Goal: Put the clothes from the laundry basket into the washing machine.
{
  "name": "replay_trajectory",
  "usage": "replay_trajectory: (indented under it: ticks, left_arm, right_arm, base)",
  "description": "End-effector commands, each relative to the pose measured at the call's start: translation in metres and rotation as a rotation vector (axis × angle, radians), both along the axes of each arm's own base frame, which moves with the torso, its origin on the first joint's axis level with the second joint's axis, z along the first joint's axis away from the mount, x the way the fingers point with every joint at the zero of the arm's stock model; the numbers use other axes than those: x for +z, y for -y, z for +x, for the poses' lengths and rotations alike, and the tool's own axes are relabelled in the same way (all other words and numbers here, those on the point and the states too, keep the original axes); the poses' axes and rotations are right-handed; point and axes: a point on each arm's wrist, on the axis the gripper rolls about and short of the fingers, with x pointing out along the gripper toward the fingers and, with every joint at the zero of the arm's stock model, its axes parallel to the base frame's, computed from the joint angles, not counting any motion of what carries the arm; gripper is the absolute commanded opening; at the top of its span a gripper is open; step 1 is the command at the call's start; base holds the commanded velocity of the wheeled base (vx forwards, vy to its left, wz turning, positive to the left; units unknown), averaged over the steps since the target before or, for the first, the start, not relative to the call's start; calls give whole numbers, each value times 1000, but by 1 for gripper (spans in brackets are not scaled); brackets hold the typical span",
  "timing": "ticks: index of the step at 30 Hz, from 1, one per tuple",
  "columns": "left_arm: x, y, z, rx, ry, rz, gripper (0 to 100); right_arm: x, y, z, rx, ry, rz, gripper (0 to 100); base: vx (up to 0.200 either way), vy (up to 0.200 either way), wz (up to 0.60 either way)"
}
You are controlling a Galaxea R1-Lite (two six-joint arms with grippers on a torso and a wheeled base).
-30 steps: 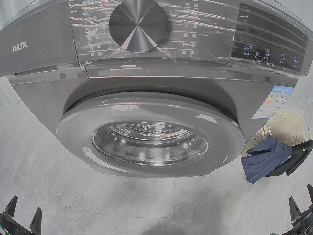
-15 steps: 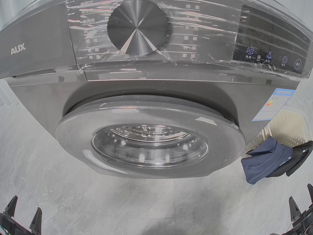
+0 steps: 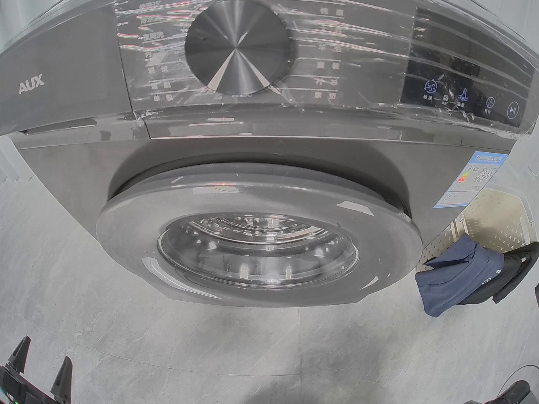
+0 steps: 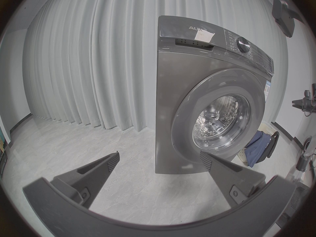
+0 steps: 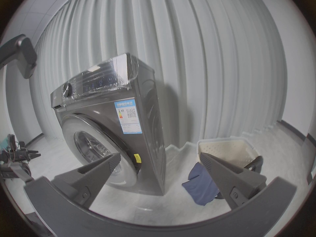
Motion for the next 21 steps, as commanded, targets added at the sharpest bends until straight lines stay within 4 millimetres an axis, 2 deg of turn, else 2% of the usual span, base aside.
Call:
replay_trajectory:
  ticks: [1,4,9,21]
  left_arm:
    - [-4,0,0,0,0,0,100]
    - [-4,0,0,0,0,0,100]
    - [-4,0,0,0,0,0,100]
    - [-4,0,0,0,0,0,100]
  right_arm:
    - [-30,-19,87,223,-434,-4,100]
    - [-29,-30,98,316,-454,-87,100]
    - [-22,-45,111,406,-478,-123,100]
    - [-3,-65,148,433,-469,-143,100]
  base:
    - [0,0,0]
    - [0,0,0]
    - [0,0,0]
    - [0,0,0]
